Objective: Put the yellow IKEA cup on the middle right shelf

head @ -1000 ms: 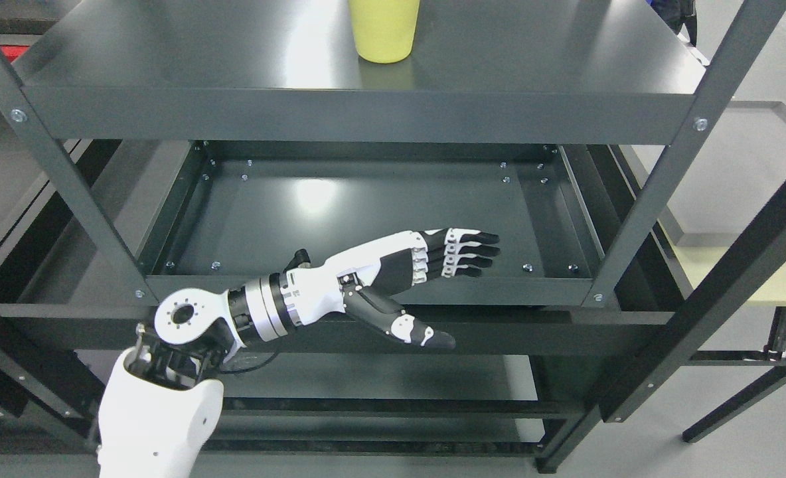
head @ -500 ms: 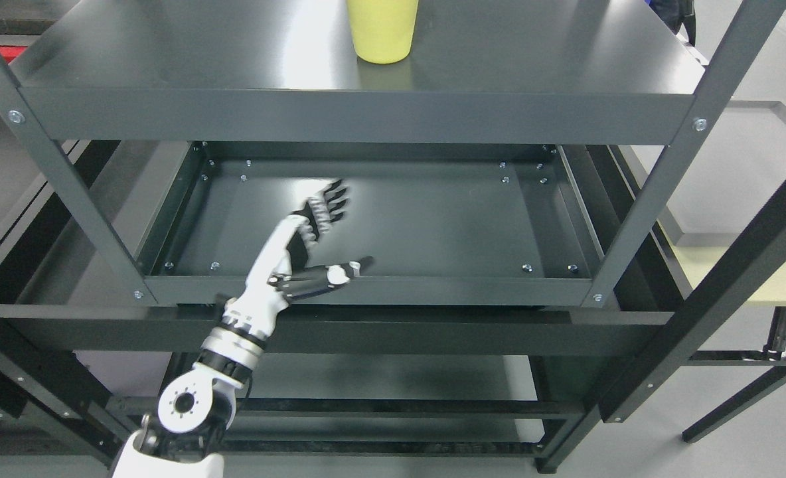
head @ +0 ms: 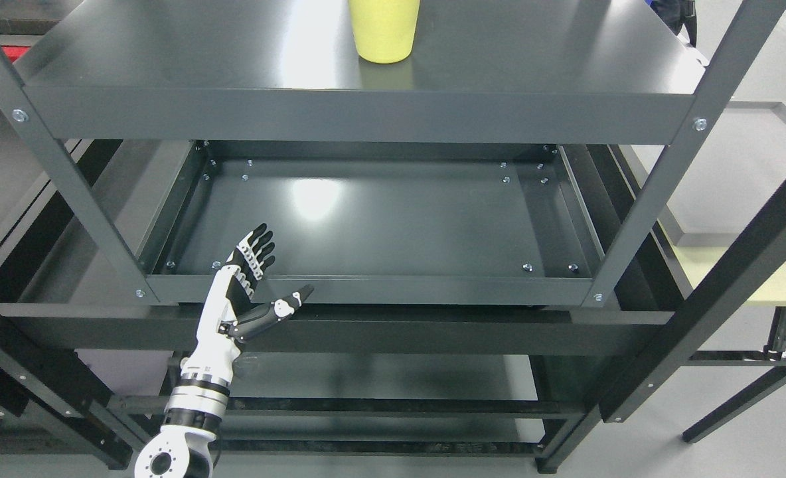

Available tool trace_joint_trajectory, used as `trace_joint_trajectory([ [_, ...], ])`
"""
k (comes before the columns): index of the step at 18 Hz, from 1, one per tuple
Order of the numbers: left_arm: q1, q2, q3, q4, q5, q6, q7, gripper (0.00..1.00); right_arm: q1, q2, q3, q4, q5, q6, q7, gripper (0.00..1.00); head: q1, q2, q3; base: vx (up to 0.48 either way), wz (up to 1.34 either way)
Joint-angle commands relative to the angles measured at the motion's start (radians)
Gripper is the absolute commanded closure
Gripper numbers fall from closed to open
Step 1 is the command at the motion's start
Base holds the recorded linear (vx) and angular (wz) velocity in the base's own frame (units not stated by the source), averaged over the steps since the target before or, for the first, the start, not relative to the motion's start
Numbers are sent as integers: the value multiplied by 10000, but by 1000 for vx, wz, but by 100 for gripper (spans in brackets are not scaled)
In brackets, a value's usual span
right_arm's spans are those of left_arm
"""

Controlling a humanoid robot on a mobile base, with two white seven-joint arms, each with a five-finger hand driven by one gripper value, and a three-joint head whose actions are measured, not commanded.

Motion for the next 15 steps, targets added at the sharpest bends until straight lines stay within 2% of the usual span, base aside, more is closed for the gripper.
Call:
trace_joint_trajectory([
  [1,-86,46,1042,-396,-52,4,16,1,138,-175,169,0,-245,6,6,1,0,0,0,0,0],
  [15,-241,46,966,-396,-52,249,16,1,138,-175,169,0,-245,6,6,1,0,0,0,0,0],
])
